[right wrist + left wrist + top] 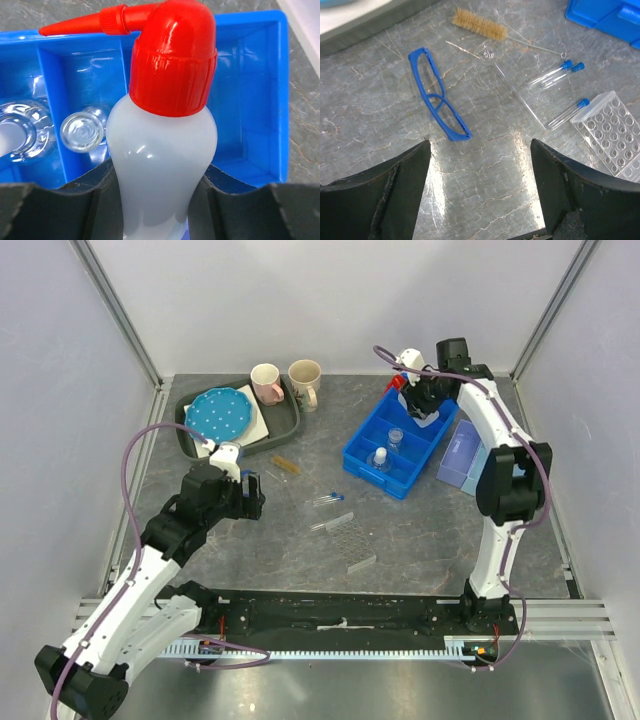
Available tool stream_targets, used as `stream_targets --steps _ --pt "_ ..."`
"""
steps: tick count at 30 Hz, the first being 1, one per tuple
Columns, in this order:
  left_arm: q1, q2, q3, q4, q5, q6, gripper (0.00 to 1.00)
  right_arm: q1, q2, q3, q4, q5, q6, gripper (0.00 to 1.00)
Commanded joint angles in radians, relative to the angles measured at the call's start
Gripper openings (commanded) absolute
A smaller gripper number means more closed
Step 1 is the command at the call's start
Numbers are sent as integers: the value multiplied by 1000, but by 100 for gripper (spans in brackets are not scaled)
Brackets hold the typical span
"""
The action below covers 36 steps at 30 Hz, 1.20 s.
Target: Organize the chemistry lab equipment
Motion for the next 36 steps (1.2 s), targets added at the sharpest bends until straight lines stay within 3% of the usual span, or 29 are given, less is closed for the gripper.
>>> stream_targets --steps 1,13,17,23,36 --pt "4 -49 0 61 -61 44 87 5 95 122 -60 9 -26 40" --pt "3 -66 -7 73 -84 49 88 5 247 179 -77 69 -52 46" --pt "4 -60 -7 75 -82 49 88 5 245 157 -78 99 -70 52" --pt "6 -62 -9 75 -79 50 88 3 216 151 -75 90 -74 73" --pt "4 -74 -9 73 -79 50 88 3 58 147 -75 17 -14 80"
